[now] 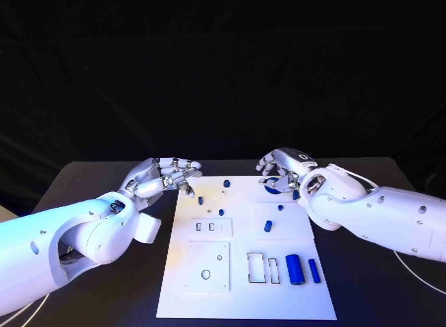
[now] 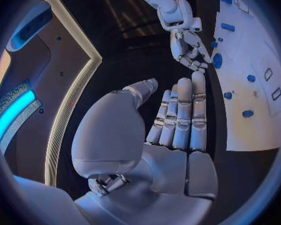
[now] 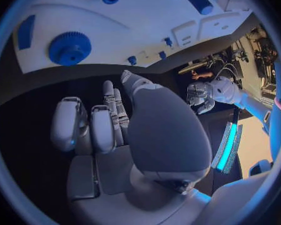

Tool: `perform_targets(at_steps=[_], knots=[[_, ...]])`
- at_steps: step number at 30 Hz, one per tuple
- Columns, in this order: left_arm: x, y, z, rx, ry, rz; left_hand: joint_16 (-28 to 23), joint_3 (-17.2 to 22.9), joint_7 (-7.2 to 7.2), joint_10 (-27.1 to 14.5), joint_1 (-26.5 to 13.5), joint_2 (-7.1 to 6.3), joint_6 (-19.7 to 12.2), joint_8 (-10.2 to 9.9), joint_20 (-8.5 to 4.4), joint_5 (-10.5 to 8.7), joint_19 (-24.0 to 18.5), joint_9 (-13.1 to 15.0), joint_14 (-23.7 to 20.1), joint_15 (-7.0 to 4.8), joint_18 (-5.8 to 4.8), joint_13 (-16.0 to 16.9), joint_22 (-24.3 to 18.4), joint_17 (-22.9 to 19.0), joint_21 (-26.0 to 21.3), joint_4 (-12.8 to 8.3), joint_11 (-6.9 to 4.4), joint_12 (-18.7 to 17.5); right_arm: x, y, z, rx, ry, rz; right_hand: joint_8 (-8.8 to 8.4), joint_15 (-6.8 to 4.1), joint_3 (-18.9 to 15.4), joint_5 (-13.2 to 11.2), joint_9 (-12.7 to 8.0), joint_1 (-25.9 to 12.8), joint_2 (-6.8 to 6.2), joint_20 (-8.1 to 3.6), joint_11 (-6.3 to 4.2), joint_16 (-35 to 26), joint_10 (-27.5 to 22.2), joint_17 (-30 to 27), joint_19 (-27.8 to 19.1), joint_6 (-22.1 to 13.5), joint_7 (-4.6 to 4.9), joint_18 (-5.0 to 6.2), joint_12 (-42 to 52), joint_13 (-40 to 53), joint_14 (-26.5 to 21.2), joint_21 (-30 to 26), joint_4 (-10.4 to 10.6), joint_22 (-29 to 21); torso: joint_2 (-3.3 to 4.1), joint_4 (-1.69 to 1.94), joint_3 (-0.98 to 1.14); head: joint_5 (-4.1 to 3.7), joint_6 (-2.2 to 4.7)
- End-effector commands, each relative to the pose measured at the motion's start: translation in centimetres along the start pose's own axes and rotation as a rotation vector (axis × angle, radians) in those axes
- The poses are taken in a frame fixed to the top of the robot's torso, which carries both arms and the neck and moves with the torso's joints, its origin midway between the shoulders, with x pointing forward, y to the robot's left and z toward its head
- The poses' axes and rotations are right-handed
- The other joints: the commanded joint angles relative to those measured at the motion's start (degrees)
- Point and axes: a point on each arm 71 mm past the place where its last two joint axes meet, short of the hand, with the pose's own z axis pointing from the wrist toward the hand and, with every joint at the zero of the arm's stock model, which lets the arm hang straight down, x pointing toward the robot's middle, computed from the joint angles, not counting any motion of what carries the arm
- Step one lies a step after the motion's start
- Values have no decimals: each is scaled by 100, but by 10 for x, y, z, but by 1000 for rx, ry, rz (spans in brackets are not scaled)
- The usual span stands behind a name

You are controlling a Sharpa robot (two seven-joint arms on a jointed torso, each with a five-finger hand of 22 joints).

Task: Assemble the parts on the task board

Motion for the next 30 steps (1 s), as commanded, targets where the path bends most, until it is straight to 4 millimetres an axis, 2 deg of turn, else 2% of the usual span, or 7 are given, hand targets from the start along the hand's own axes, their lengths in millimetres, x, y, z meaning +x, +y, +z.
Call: perform_targets(at_steps=[1,4,5,6,7,10,30], knots=[[0,-1,1,9,20,-8,27,38,1,-37,51,-17,-34,6,-2,11,-57,9,-30,2,22,9,9,-8,40,11,0,1,-8,-11,-3,44,6,114,-11,-71,-12,235,7,-65,-151,-46,-99,191,535,297,128,19,34,-91,259,170,272,237,5,273,-41,-58,18,-14,-9],[0,-1,1,8,21,-8,30,43,-1,-33,53,-15,-32,8,-1,10,-61,11,-30,1,23,11,14,-9,47,9,-2,4,-12,-25,-5,91,34,119,18,-186,-350,247,49,-146,-277,-158,-237,475,1046,752,282,4,-85,-169,1209,1034,336,570,-13,667,-51,-65,30,-25,-29],[0,-1,1,8,21,-9,30,43,-1,-33,53,-15,-32,8,-1,10,-61,11,-30,1,23,11,14,-9,47,9,-2,4,-12,-29,-6,111,52,118,33,-198,-432,262,63,-155,-276,-166,-247,523,1188,833,314,-10,-97,-186,2283,2193,350,637,-20,746,-51,-68,35,-25,-33],[0,-1,1,8,21,-9,30,43,-1,-33,53,-15,-32,8,-1,10,-61,11,-30,1,23,11,14,-9,47,9,-2,4,-12,-32,-6,125,66,117,42,-172,-619,244,88,-172,-200,-150,-229,672,1326,1106,381,-132,-88,-228,4418,4519,395,785,-1,924,-51,-68,39,-27,-41],[0,-1,1,8,22,-9,30,43,-1,-33,53,-15,-32,8,-1,10,-61,11,-30,1,23,11,14,-9,47,9,-2,4,-12,-36,-6,143,83,113,161,-122,-825,244,166,-128,-22,-117,-158,803,1112,1348,435,-235,2,-261,5855,6146,421,926,85,1101,-52,-68,41,-30,-45],[0,0,2,7,25,-10,30,43,-1,-33,53,-15,-32,8,-1,10,-61,11,-30,1,23,11,14,-9,47,9,-2,4,-11,-44,-5,189,126,94,269,-48,-975,332,213,-122,17,-37,-104,1003,1539,1785,596,-351,34,-333,6814,7310,505,1211,82,1438,-43,-57,37,-55,-56],[1,0,3,5,34,-8,45,54,-3,-25,48,-6,-26,11,-2,8,-71,17,-21,-1,24,13,32,-10,75,10,-4,8,7,-50,12,289,218,21,352,6,-1170,450,228,-184,21,15,-48,1164,1707,2189,793,-476,68,-427,7114,7705,583,1533,94,1809,-36,-46,23,-41,-136]])
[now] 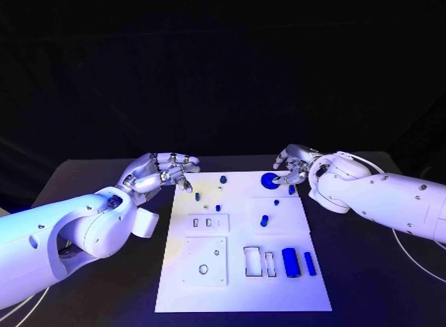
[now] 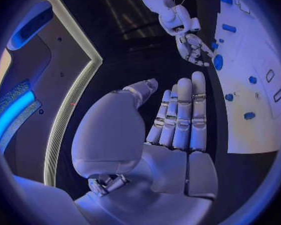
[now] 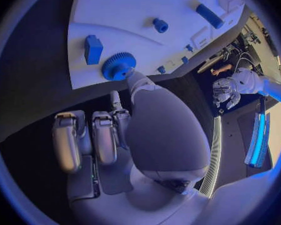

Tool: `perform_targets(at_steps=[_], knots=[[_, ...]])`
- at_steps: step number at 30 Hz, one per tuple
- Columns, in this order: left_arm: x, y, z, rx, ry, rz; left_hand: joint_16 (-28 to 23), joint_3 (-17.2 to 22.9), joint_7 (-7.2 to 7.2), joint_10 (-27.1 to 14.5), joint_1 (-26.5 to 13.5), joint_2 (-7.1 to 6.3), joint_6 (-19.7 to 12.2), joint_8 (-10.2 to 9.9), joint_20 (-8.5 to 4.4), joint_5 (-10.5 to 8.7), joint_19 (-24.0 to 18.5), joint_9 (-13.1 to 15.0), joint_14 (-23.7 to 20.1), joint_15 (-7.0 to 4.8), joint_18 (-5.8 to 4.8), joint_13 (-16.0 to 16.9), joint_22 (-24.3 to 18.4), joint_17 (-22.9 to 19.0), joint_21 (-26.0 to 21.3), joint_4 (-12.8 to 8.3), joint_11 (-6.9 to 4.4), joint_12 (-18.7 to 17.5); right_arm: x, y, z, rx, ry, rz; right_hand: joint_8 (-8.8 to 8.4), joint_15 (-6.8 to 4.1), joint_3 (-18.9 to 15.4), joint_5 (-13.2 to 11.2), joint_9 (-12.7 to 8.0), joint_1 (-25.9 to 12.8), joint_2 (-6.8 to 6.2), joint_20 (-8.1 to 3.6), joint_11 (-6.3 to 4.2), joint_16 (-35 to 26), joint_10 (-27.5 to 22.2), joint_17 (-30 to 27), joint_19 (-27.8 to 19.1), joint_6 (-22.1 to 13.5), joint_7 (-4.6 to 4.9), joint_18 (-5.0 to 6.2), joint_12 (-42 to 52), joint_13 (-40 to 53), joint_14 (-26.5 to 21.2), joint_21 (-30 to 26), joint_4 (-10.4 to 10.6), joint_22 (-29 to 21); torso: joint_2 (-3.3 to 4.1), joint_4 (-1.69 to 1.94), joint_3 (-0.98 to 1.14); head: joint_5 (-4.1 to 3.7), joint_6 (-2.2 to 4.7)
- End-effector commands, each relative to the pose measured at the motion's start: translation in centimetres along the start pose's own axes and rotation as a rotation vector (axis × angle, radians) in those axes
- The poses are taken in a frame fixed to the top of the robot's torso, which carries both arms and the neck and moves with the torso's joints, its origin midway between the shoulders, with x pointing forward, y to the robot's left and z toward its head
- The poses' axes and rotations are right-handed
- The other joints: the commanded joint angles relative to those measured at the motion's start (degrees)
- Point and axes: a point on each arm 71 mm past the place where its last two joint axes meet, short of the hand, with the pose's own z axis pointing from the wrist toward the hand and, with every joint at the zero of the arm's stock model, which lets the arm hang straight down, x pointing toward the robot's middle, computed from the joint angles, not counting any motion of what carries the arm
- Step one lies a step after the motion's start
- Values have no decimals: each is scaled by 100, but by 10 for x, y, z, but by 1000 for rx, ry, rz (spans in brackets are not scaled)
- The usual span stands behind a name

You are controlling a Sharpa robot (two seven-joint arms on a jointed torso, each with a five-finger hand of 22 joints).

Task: Assemble the parts on the task board

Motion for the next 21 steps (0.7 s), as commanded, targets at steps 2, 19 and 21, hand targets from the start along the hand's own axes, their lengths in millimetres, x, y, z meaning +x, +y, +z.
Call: perform_targets(at_steps=[2,19,21], knots=[[3,-1,1,8,25,-4,17,38,-3,-25,48,-6,-26,11,-2,8,-29,5,-21,-2,24,9,5,-10,35,-6,-4,8,5,0,2,23,40,-29,15,34,-55,-1,-2,-54,32,36,42,26,82,1403,478,-46,-11,-73,41,798,577,35,1,1319,3,-11,0,5,-11],[3,-2,1,9,24,-1,28,51,-3,-26,53,1,-26,11,-2,9,-37,8,-16,-4,25,9,18,-11,57,-12,-5,7,13,5,8,8,43,-69,66,37,-63,20,10,-62,107,46,39,35,125,1430,509,10,-18,-88,94,870,583,84,-4,1375,3,-11,11,23,-28],[3,-1,1,9,25,-1,28,51,-3,-26,53,1,-26,11,-2,9,-37,8,-16,-4,25,9,18,-11,57,-12,-5,7,14,6,8,8,47,-68,78,36,-53,33,12,-54,124,46,35,36,132,1431,510,32,-21,-88,103,882,583,85,-8,1376,2,-4,9,21,-35]])
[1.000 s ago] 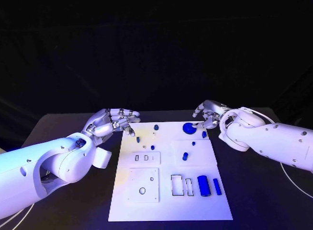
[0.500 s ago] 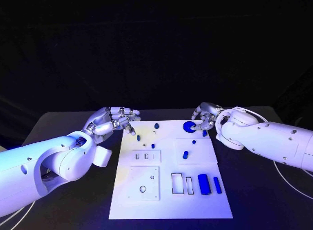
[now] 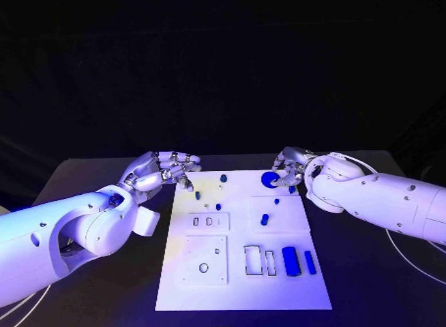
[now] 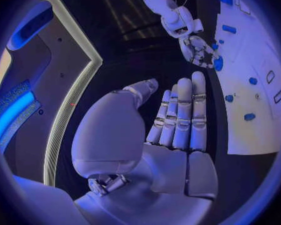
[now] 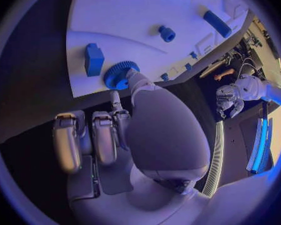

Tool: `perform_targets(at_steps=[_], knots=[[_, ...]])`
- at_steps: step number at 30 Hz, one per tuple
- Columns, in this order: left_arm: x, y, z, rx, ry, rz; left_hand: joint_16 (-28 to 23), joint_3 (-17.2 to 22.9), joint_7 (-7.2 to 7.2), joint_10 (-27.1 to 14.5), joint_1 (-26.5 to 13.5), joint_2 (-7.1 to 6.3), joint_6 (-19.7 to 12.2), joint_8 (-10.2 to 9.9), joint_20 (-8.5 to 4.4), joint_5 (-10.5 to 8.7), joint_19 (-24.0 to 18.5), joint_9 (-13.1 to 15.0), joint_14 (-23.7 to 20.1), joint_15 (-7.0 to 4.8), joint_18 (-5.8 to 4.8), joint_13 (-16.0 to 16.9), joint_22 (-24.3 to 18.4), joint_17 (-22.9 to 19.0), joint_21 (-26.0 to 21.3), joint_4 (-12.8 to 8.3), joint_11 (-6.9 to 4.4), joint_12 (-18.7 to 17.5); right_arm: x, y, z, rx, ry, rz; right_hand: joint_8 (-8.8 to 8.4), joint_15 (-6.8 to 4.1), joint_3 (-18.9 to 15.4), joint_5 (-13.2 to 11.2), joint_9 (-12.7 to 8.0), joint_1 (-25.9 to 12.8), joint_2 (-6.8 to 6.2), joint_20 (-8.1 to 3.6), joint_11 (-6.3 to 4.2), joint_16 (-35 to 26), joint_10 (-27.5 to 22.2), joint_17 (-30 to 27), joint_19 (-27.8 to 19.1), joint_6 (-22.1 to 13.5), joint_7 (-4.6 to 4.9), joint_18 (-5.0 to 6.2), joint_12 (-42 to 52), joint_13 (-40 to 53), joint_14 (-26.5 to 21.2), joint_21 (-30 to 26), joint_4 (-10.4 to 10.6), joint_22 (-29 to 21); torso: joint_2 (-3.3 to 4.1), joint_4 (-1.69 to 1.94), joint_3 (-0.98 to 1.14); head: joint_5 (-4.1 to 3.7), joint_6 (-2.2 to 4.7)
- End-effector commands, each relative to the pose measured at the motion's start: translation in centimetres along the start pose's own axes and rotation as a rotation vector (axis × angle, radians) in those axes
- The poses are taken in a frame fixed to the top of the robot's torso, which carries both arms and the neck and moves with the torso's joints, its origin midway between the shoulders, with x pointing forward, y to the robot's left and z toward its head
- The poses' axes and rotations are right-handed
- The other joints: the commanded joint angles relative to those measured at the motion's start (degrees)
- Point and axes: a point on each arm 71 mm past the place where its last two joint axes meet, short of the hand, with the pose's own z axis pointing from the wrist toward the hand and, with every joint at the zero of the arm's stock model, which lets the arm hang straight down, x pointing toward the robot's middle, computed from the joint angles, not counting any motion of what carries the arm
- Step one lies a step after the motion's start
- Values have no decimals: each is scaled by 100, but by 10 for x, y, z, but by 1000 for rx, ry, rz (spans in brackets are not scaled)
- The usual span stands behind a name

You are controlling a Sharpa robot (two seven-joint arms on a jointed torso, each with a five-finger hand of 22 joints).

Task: Assemble the parts on the task board

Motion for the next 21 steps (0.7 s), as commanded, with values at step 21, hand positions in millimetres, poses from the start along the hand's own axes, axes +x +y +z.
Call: perform_targets(at_steps=[21], knots=[[2,-2,1,10,18,-2,40,62,-4,-20,70,16,-22,14,-4,10,-52,17,-15,-7,26,12,29,-10,66,-12,-7,10,7,5,2,-20,-9,-19,89,-82,345,190,-34,89,294,-43,-58,52,280,1477,586,491,-128,-124,176,1073,591,132,-35,1503,4,1,2,0,-31]])
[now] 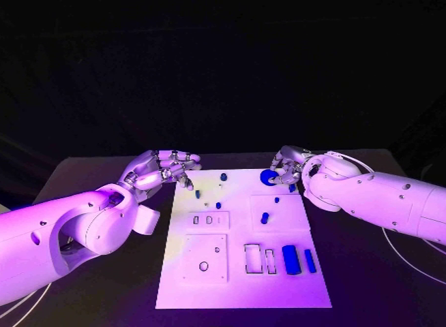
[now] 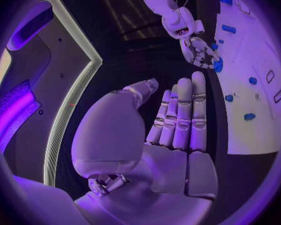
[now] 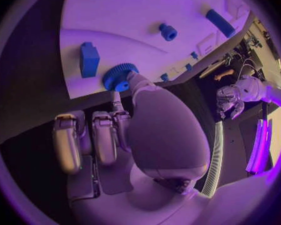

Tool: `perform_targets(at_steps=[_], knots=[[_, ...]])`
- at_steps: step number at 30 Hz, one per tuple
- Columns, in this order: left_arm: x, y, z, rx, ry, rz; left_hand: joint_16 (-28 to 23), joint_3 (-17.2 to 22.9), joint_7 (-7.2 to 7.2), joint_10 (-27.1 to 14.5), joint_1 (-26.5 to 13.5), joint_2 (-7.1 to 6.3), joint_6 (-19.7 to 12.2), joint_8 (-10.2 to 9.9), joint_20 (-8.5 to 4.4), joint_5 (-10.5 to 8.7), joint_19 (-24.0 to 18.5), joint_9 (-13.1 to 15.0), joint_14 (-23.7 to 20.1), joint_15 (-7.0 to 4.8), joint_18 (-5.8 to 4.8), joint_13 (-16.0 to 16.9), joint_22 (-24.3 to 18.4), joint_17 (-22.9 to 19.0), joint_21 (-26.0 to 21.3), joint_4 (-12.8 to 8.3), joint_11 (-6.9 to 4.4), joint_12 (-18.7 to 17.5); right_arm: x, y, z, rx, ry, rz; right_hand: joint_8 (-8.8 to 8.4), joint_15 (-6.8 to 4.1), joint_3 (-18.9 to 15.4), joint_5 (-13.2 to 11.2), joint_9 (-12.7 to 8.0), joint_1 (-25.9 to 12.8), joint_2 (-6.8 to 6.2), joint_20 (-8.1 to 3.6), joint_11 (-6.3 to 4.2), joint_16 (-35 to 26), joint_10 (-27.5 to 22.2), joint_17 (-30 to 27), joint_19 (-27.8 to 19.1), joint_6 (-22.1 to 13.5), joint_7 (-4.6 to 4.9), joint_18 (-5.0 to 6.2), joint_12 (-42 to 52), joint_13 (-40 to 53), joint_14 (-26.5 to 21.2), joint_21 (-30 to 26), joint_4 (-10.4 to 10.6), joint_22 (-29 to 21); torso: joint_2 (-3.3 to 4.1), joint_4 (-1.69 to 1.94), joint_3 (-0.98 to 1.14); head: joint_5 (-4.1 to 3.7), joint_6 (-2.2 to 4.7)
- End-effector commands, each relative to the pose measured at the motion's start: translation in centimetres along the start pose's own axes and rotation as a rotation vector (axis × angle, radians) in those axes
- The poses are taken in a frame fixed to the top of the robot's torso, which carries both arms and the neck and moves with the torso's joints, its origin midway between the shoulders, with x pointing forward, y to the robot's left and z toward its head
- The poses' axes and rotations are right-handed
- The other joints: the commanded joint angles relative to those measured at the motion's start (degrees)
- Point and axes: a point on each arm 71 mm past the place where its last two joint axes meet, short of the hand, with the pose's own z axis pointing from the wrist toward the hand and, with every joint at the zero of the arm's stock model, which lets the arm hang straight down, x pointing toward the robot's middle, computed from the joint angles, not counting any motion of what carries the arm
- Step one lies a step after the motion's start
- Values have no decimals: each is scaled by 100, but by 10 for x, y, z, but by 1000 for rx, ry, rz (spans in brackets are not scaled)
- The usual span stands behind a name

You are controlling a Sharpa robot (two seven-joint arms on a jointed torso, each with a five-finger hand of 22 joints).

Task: Assemble the parts on the task board

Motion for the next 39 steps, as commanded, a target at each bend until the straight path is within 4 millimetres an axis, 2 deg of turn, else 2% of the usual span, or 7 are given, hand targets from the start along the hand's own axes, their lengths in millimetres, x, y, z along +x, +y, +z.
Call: perform_targets(at_steps=[1,13,21,26,32,34,39], knots=[[2,-2,1,10,19,-4,35,45,-4,-20,62,8,-22,14,-5,10,-52,10,-15,-7,26,7,13,-9,33,3,-7,10,3,2,-1,-14,-14,-18,34,-52,95,84,6,36,84,-57,-71,32,293,1482,589,110,-34,-59,52,1091,591,43,-15,1509,-1,1,0,-4,1],[1,-1,1,8,20,-4,39,55,-4,-18,69,12,-20,16,-6,9,-60,13,-16,-8,27,8,22,-11,48,-5,-8,10,-2,23,-12,-81,-144,-38,24,-95,361,397,-32,25,40,-109,-127,41,360,1509,589,264,-88,-59,115,1175,597,43,-41,1509,-3,3,4,7,15],[1,-1,2,7,19,-3,39,55,-4,-18,69,12,-20,16,-6,9,-60,13,-16,-8,27,8,22,-11,48,-5,-8,10,-2,59,-24,-174,-198,-48,24,-96,395,421,-34,17,44,-111,-132,41,365,1509,589,279,-92,-59,119,1181,597,43,-40,1509,-1,-12,-2,8,40],[2,-1,3,7,24,-5,39,55,-4,-18,69,12,-20,16,-6,9,-60,13,-16,-8,27,8,22,-11,48,-5,-8,10,3,85,-26,-232,-201,-55,24,-96,399,420,-35,15,44,-111,-133,41,369,1509,589,281,-93,-59,123,1185,597,43,-40,1509,4,15,0,-5,45],[4,0,3,7,29,-8,39,55,-4,-18,69,12,-20,16,-6,9,-60,13,-16,-8,27,8,22,-11,48,-5,-8,10,12,104,-26,-265,-195,-62,22,-97,406,413,-36,15,36,-112,-134,41,369,1509,589,283,-94,-59,123,1185,597,43,-45,1509,5,29,-14,5,45],[4,0,3,6,29,-8,39,55,-4,-18,69,12,-20,16,-6,9,-60,13,-16,-8,27,8,22,-11,48,-5,-8,10,14,109,-26,-270,-196,-64,21,-97,410,411,-37,17,30,-112,-135,41,367,1509,589,283,-95,-59,120,1183,597,43,-48,1509,10,17,-6,17,49],[4,0,3,6,29,-8,39,55,-4,-18,69,12,-20,16,-6,9,-60,13,-16,-8,27,8,22,-11,48,-5,-8,10,22,120,-24,-284,-187,-72,16,-97,422,411,-40,22,19,-113,-137,41,367,1509,589,280,-95,-59,120,1184,597,43,-57,1509,17,11,-3,22,51]])
